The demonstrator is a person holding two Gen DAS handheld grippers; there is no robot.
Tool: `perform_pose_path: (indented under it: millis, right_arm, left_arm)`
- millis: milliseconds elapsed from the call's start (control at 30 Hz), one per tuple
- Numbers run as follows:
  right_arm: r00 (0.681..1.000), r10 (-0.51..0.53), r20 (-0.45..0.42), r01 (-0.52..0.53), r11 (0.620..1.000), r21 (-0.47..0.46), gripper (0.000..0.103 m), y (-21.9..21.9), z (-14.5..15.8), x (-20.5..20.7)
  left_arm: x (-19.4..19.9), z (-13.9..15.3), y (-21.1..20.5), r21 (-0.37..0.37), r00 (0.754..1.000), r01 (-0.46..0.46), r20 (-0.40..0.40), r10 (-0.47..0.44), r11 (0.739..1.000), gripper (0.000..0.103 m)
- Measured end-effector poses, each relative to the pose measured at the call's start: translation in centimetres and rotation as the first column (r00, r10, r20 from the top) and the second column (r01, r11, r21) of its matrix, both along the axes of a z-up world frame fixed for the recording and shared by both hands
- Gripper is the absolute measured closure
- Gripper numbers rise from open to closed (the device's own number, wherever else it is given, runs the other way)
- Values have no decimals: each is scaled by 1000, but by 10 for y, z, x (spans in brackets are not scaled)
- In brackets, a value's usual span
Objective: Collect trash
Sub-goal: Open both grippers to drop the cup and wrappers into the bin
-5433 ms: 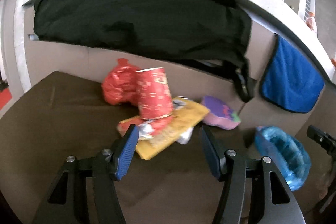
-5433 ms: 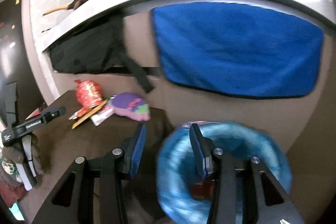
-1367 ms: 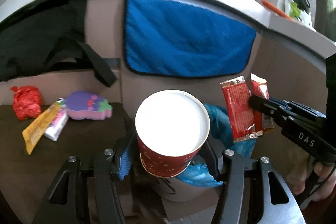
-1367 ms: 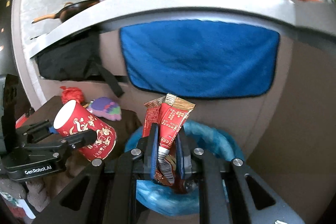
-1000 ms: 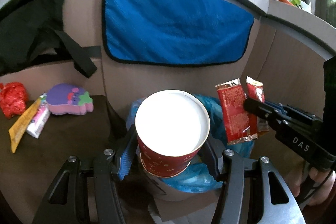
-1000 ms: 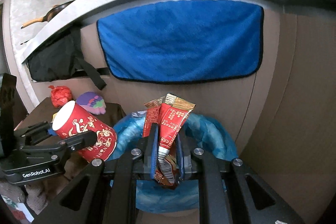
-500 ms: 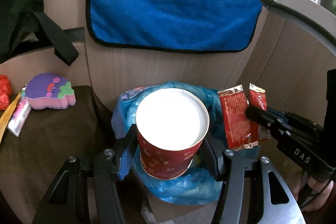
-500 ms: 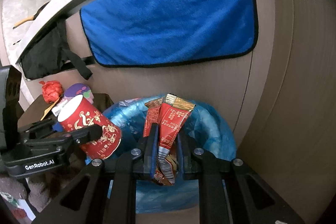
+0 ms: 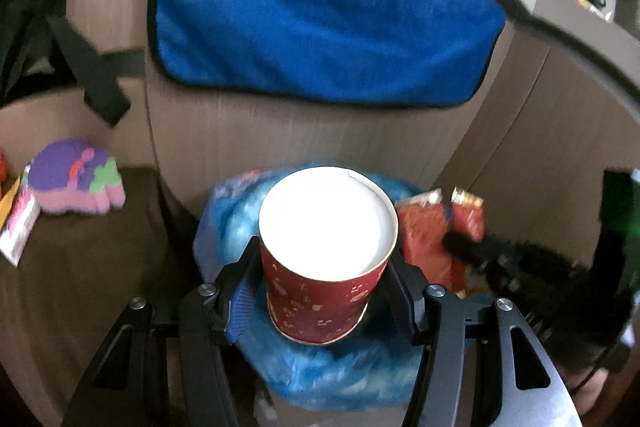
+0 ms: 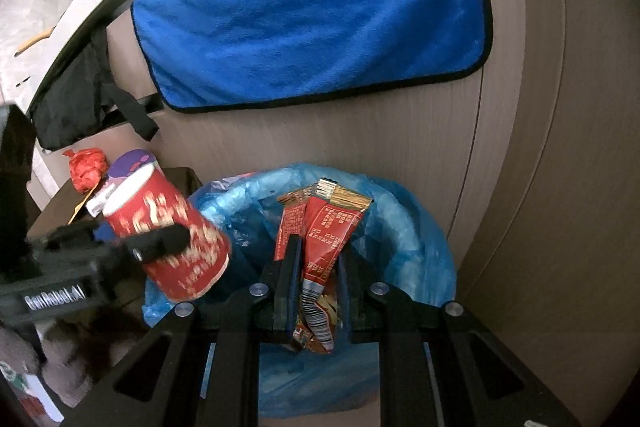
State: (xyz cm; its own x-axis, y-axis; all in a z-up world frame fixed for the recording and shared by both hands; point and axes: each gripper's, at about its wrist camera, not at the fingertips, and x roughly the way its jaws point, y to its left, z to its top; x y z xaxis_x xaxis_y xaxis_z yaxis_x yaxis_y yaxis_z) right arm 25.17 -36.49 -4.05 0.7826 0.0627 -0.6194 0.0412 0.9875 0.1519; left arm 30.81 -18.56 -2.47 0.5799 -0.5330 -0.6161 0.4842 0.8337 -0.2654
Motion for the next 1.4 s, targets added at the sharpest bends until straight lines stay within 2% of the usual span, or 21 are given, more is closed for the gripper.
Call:
perform_pose_path:
  millis: [167, 533, 733, 833, 867, 900, 933, 967, 1000, 1200, 1267, 1333, 1400]
  right_arm:
    - [1000, -9, 9, 9, 1000, 2, 88, -3, 2, 3]
    - [1000, -25, -1, 25, 1000, 5, 88, -11, -2, 6]
    - [1000, -20, -2, 20, 1000, 14, 87, -13, -1, 8]
    - [1000, -22, 2, 22, 1000, 14, 82, -14, 0, 8]
    - [1000, -21, 1, 21, 1000, 17, 77, -14, 0, 8]
    - [1000, -19, -2, 19, 1000, 19, 66, -14, 0, 8]
    - [1000, -17, -5, 17, 1000, 19, 60, -13, 1, 7]
    - [1000, -14, -4, 14, 1000, 17, 51, -13, 1, 7]
    - [1000, -13, 1, 13, 1000, 8, 51, -11, 2, 5]
    - [999, -25, 20, 25, 1000, -3, 51, -5, 13, -5]
    - [999, -24, 27, 24, 1000, -6, 51, -1, 16, -7]
    - [999, -15, 28, 15, 1000, -12, 51, 5, 19, -9]
    - [999, 9, 33, -9, 1000, -15, 51, 16, 23, -10]
  left_arm:
    - [6, 13, -6, -54, 999, 15, 30, -14, 998, 46]
    - [16, -28, -5, 2, 998, -21, -63, 21, 1000, 45]
    - [12, -42, -6, 31, 997, -10, -78, 12, 999, 45]
    - [13, -43, -6, 30, 997, 6, -79, -4, 1000, 45]
    - [15, -42, -6, 18, 996, 19, -87, -17, 1000, 42]
    - [17, -40, -3, -4, 995, 30, -95, -30, 1000, 37]
    - [18, -37, -1, -18, 995, 29, -96, -31, 999, 33]
    - [19, -34, 2, -31, 996, 25, -90, -27, 999, 23]
    - [18, -30, 2, -41, 996, 24, -80, -27, 999, 16]
    - [18, -6, 35, -50, 999, -37, -27, 36, 998, 11]
    - [16, 0, 51, -12, 997, -72, 6, 72, 997, 4]
    - [12, 2, 67, 42, 993, -107, 48, 105, 993, 3]
    - [7, 1, 92, 63, 990, -129, 59, 126, 990, 3]
